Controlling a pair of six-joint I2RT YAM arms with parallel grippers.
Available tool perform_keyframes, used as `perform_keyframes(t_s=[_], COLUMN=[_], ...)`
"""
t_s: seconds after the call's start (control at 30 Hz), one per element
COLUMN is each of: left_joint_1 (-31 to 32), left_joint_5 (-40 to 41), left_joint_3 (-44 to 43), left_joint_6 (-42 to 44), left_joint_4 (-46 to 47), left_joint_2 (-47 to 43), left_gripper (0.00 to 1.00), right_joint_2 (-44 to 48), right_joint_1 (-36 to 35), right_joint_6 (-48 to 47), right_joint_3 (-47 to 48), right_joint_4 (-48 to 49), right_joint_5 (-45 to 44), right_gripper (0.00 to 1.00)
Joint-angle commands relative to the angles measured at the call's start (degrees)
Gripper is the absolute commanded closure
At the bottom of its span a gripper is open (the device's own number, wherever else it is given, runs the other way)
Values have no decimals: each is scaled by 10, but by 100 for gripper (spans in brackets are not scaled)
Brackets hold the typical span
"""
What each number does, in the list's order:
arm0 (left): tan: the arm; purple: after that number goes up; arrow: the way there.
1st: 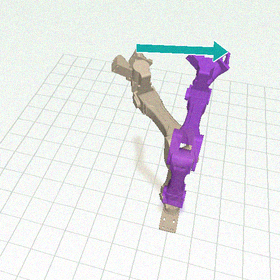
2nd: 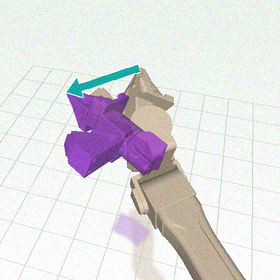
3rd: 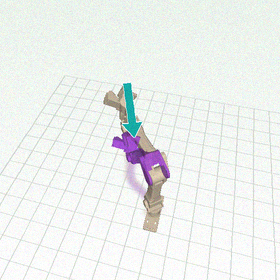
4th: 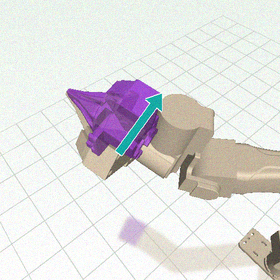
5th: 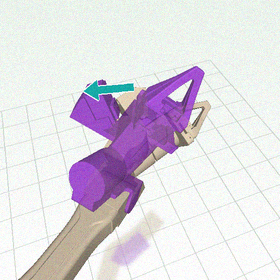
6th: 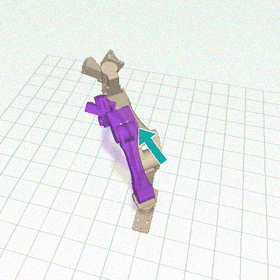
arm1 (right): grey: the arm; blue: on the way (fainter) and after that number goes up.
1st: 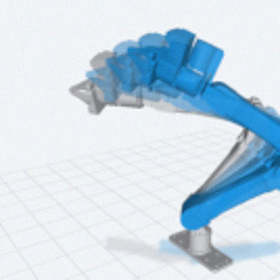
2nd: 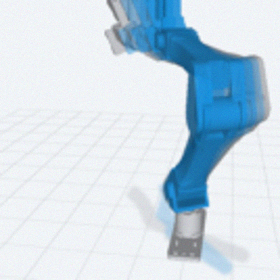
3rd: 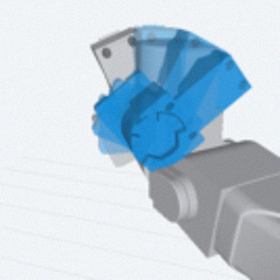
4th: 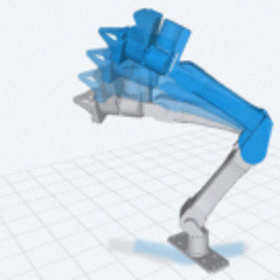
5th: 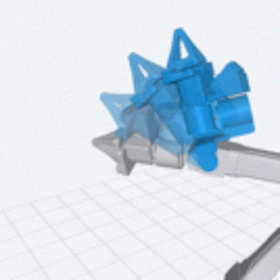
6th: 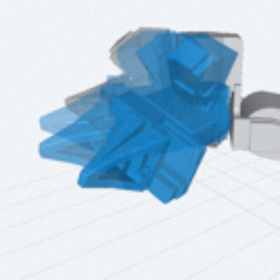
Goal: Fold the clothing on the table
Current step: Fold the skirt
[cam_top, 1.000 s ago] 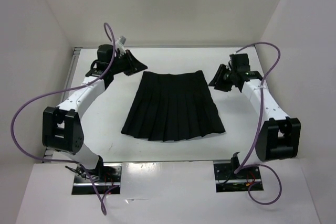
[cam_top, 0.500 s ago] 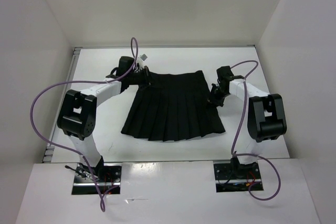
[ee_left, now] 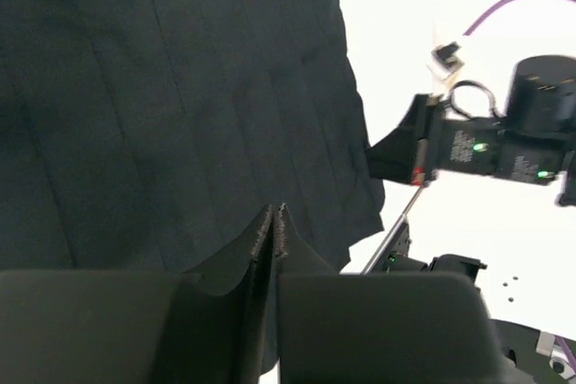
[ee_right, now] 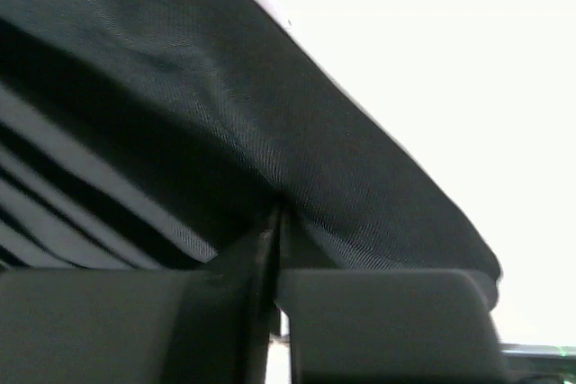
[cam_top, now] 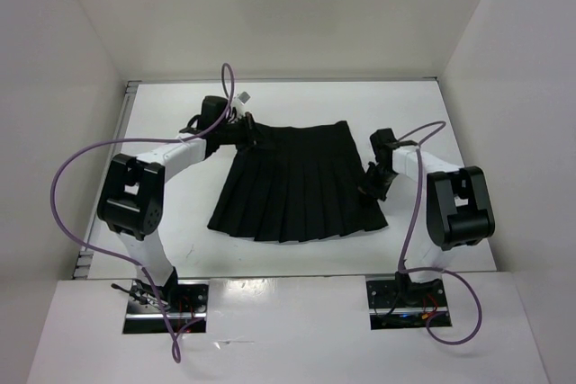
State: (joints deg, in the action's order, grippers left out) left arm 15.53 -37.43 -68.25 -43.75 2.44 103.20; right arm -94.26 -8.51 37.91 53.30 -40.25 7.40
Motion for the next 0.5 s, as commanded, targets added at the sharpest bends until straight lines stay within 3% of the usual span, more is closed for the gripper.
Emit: perform_keyframes(t_s=[0.0, 0.07, 0.13, 0.2, 0.47], left_joint_1=[-25, -43, -72, -104, -161], left_joint_5=[-6, 8, 39, 53, 30], left_joint_3=[-12, -24, -50, -56, -157], left_joint_6=[16, 38, 59, 81, 189], left_joint_4=[-6, -30, -75, -88, -100], left_joint_2=[-37, -46, -52, -52, 53], left_gripper=[87, 78, 64, 60, 47], right_joint_2=[28, 33, 33, 19, -118], right_joint_1=[-5, -5, -5, -5, 17], right_joint_6=[6, -12, -42, -79, -209], right_joint_3=[108, 164, 239, 300, 426], right_joint_4=[-45, -68, -88, -93, -59], right_joint_5=[-59, -90, -103, -116, -63], right_gripper=[85, 74, 56, 43, 38])
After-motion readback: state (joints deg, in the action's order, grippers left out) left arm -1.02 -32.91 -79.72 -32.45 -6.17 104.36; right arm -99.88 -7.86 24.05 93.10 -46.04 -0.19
